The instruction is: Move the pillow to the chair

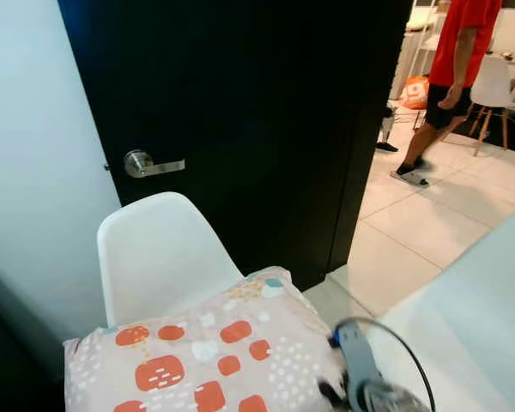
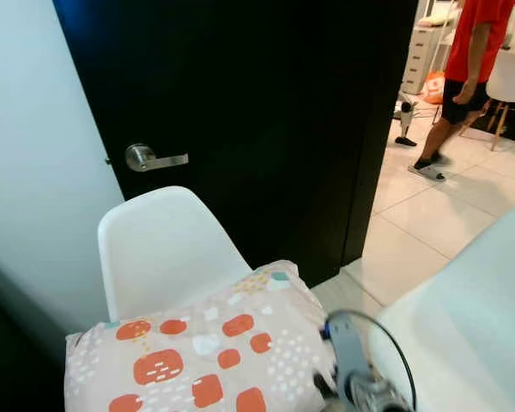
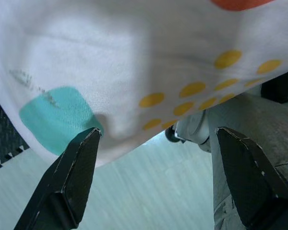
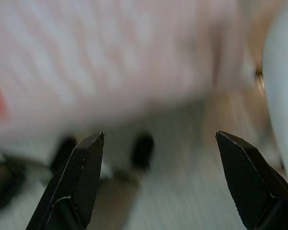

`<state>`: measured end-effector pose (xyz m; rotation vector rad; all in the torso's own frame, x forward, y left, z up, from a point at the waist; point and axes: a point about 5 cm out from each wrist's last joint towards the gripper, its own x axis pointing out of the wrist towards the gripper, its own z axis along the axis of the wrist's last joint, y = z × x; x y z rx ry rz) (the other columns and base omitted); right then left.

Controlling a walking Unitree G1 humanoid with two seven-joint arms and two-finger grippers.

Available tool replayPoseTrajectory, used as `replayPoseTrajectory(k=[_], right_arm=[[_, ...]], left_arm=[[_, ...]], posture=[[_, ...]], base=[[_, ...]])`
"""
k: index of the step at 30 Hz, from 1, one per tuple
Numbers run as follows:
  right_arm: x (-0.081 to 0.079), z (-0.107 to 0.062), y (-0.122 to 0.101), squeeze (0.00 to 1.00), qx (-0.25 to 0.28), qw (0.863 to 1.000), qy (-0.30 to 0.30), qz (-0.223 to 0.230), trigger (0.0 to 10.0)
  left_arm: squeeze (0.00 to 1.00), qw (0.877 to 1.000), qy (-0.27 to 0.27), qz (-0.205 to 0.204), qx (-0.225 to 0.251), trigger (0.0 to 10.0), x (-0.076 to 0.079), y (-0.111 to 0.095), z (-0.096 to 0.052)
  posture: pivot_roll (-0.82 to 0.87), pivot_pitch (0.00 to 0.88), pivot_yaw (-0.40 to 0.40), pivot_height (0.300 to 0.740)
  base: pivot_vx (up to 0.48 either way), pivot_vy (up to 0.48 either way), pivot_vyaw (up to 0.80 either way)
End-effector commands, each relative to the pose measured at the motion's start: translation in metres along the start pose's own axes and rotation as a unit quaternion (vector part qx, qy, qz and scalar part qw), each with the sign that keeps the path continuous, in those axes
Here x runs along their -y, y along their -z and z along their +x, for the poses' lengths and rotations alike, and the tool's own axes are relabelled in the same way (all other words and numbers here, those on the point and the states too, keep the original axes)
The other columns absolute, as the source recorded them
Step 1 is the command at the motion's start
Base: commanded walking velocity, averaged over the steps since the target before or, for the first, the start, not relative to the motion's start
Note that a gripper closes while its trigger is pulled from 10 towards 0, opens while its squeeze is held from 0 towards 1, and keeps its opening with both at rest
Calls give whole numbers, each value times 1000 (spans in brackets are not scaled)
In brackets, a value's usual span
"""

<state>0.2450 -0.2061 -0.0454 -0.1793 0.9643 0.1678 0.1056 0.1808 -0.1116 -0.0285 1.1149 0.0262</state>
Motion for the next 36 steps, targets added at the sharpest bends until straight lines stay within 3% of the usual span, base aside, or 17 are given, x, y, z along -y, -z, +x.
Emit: replayPoseTrajectory(k=[1,4,5,7,10,12,20,31,36], right_arm=[[-6,0,22,0,-41,999,10,-22,10000],[-6,-5,64,0,-99,994,45,3,10000],[-6,-5,64,0,-99,994,45,3,10000],[-6,-9,85,0,-128,990,59,12,10000],[-4,-13,101,0,-143,985,74,57,10000],[-2,-14,102,0,-143,985,78,58,10000],[1,-17,109,0,-164,983,77,-39,10000],[7,-20,114,0,-177,979,82,-58,10000],[6,-21,118,0,-184,977,78,-67,10000]], left_arm=[[0,999,8,16,-43,10000,4,17,-2],[0,999,10,21,-40,10000,8,10,0],[0,999,10,21,-40,10000,8,10,0],[0,999,10,21,-36,10000,11,6,1],[0,999,11,22,-33,10000,13,4,2],[0,999,12,23,-34,10000,14,4,2],[0,999,16,31,-40,10000,16,9,1],[0,998,18,33,-48,10000,20,13,0],[0,998,13,36,-45,10000,19,11,1]], posture=[[20,68,-44,740],[25,61,-51,740],[25,61,-51,740],[31,58,-56,740],[29,48,-56,740],[29,48,-56,740],[14,35,-58,740],[-1,31,-63,740],[-1,31,-64,740]], base=[[-371,0,0],[-395,0,0],[-412,0,0],[-418,0,0],[-428,0,0],[-428,0,0],[-432,0,0],[-455,0,-658],[-61,0,-744]])
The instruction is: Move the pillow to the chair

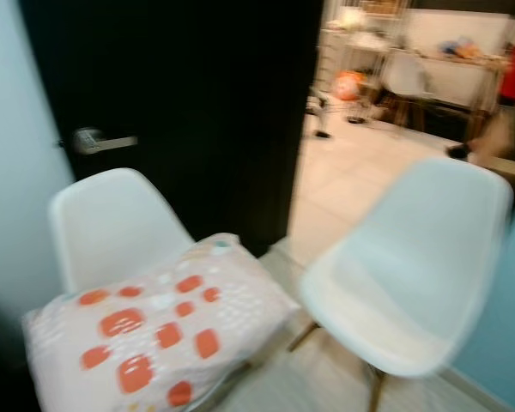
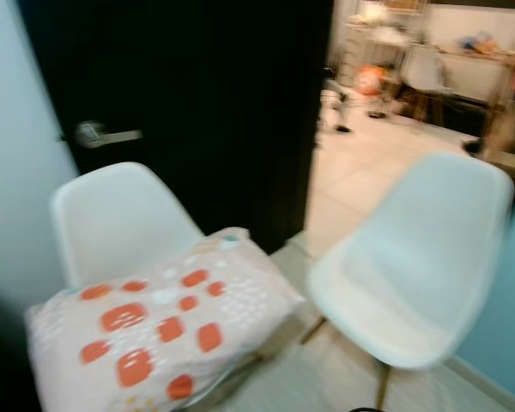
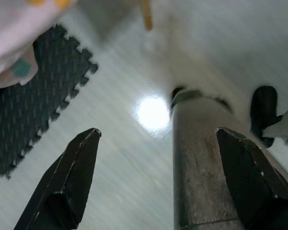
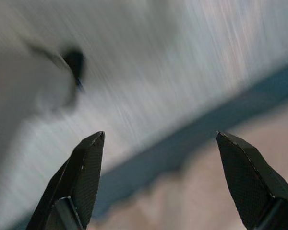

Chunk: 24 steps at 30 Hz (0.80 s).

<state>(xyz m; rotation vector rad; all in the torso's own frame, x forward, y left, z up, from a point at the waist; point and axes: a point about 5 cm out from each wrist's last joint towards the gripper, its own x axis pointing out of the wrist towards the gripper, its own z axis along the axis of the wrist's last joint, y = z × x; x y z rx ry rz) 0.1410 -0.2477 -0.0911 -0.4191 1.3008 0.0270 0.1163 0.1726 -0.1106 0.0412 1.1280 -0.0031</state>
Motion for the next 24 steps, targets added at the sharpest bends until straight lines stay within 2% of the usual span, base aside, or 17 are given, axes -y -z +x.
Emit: replayPoseTrajectory(k=[1,9,13,19,21,24], right_arm=[[-8,0,0,0,0,1000,-10,-9,10000],[-7,0,3,0,-4,1000,-5,-13,10000],[-7,1,4,0,-3,1000,2,-2,10000],[-7,1,4,0,-2,1000,3,0,10000],[-10,1,1,0,0,1000,1,0,10000],[-14,1,-4,0,6,1000,-10,16,10000]], left_arm=[[0,999,19,3,-38,10000,11,20,-3],[0,999,17,14,-38,10000,10,18,-2],[0,997,17,57,-42,10000,2,21,-3],[0,997,14,61,-43,10000,0,21,-4],[0,998,-13,56,-34,10000,-18,15,-4],[0,998,-26,50,-29,10000,-26,11,-4]], posture=[[-1,30,-63,740],[-10,40,-47,740],[-33,47,-28,740],[-34,44,-28,740],[-14,4,-54,740],[-5,0,-58,740]], base=[[0,0,-744],[0,0,-744],[0,0,-745],[0,0,-744],[0,0,-744],[0,0,-740]])
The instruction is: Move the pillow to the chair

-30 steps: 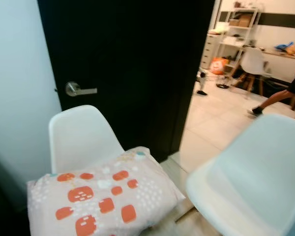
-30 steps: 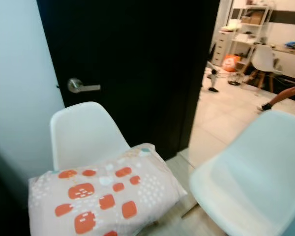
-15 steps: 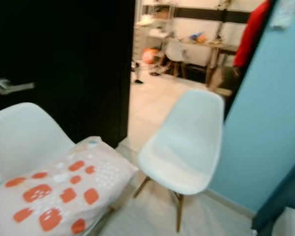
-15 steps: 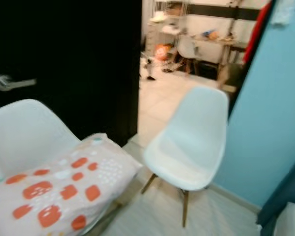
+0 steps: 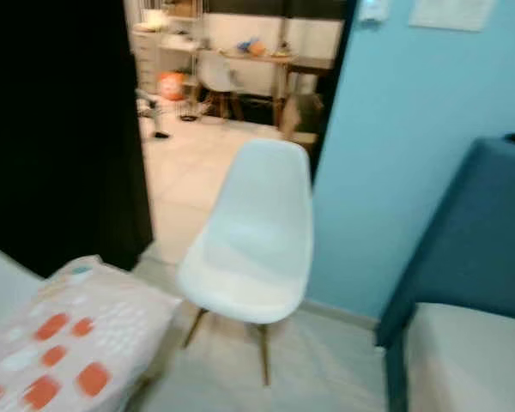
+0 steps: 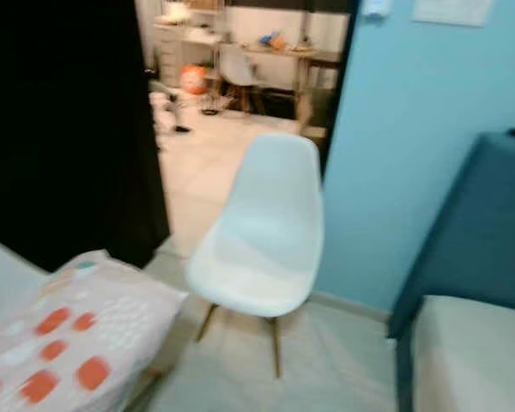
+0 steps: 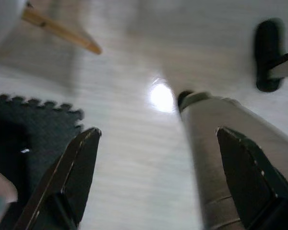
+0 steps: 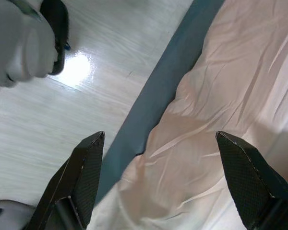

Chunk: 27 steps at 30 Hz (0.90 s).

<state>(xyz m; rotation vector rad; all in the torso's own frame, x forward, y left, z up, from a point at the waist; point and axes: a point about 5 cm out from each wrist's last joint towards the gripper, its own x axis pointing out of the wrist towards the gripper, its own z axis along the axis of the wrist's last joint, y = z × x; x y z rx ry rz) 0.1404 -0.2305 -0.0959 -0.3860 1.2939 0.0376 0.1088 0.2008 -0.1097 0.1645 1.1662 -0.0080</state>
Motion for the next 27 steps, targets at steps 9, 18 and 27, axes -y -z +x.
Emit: replayPoseTrajectory(k=[9,18,27], right_arm=[[-27,-6,-57,0,89,994,-48,-40,10000],[-54,-7,-55,0,87,991,-75,-71,10000],[-37,-2,-32,0,60,996,-53,51,10000]], left_arm=[[0,994,-88,-56,32,10000,-20,-27,2],[0,991,-114,-45,46,10000,-33,-30,0],[0,993,-83,24,79,10000,-31,-62,2]], posture=[[53,22,-74,740],[30,0,-6,740],[-59,0,80,740]], base=[[0,0,-738],[0,0,-738],[0,0,-738]])
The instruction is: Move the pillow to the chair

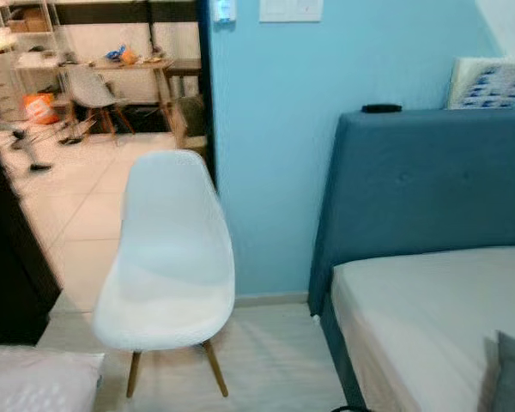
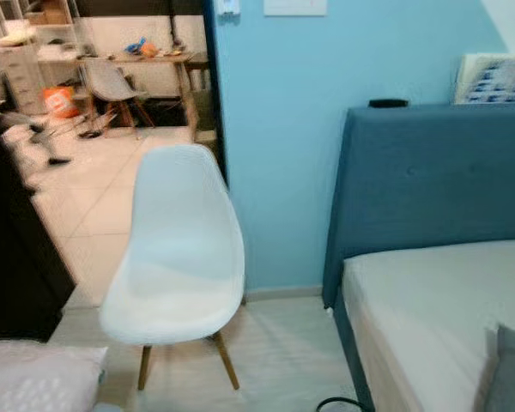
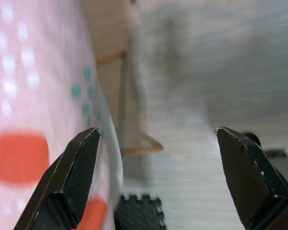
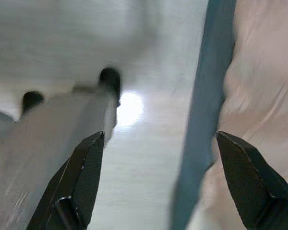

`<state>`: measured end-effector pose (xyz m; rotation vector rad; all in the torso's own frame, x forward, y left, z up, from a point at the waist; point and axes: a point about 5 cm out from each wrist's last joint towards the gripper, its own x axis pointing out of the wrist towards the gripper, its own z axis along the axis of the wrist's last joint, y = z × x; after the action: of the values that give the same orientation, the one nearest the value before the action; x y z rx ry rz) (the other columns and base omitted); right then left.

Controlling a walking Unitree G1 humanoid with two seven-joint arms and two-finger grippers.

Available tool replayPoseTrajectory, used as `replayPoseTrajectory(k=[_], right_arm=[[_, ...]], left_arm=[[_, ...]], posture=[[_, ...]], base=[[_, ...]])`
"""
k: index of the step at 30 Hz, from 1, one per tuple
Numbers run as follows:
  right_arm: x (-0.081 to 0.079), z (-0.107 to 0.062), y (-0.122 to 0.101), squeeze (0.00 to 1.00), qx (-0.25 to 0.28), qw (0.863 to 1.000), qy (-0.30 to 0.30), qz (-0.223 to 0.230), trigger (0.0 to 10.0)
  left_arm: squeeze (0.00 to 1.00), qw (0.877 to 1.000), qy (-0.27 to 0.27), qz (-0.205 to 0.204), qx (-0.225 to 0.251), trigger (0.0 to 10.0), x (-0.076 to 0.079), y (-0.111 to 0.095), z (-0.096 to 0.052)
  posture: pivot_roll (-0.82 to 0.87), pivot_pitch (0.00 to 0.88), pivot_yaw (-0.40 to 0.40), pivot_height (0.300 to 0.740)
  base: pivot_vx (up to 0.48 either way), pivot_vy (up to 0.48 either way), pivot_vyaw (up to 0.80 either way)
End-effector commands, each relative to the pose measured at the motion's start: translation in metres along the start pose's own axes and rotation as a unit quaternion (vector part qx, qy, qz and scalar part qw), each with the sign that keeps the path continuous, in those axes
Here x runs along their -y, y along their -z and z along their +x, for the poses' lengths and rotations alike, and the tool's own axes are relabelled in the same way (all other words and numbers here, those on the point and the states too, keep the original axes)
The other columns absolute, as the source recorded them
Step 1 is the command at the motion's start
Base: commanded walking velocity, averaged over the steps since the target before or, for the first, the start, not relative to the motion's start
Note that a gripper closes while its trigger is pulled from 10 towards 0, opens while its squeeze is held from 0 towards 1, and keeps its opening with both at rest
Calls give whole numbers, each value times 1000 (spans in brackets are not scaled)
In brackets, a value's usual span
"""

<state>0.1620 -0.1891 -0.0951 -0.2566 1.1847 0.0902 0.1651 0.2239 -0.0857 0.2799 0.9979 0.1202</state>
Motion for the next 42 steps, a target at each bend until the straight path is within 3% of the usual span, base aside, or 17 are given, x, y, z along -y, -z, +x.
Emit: replayPoseTrajectory(k=[1,4,9,10,14,17,20,29,36,40,42], right_arm=[[-1,0,4,0,-5,1000,-1,29,10000],[7,-1,8,0,-4,999,10,39,10000],[11,-1,-4,0,14,999,18,31,10000],[3,-1,-23,0,37,999,6,2,10000],[-5,-1,-40,0,57,996,-15,-66,10000],[-6,-2,-42,0,63,995,-19,-71,10000],[2,-1,-33,0,43,996,-11,-72,10000],[14,-2,-33,0,45,999,15,-5,10000],[19,-3,-42,0,63,998,19,12,10000],[20,-3,-43,0,69,996,24,46,10000],[19,-3,-43,0,71,996,20,58,10000]], left_arm=[[0,1000,6,10,11,10000,0,-10,2],[0,999,21,12,24,10000,7,-20,3],[0,999,35,18,34,10000,10,-27,3],[0,999,19,-11,38,10000,1,-31,4],[0,996,-21,-84,31,10000,-12,-29,5],[0,993,-33,-114,27,10000,-11,-26,4],[0,988,-29,-151,2,10000,-3,-5,1],[0,991,-5,-133,-11,10000,4,7,-1],[0,994,3,-110,-11,10000,5,6,-1],[0,992,22,-121,-8,10000,10,1,-1],[0,995,26,-97,-8,10000,14,-3,0]], posture=[[-81,0,85,740],[-125,0,94,740],[-144,41,89,740],[-127,0,42,740],[-109,0,14,740],[-81,22,-6,740],[-58,0,-43,740],[-49,0,-17,740],[-48,0,-12,740],[-76,0,8,740],[-75,0,6,740]], base=[[0,0,-738],[0,0,-738],[0,0,-738],[0,0,-744],[0,0,-744],[0,0,-744],[0,0,-748],[0,0,-744],[0,0,-744],[0,0,-744],[0,0,-744]])
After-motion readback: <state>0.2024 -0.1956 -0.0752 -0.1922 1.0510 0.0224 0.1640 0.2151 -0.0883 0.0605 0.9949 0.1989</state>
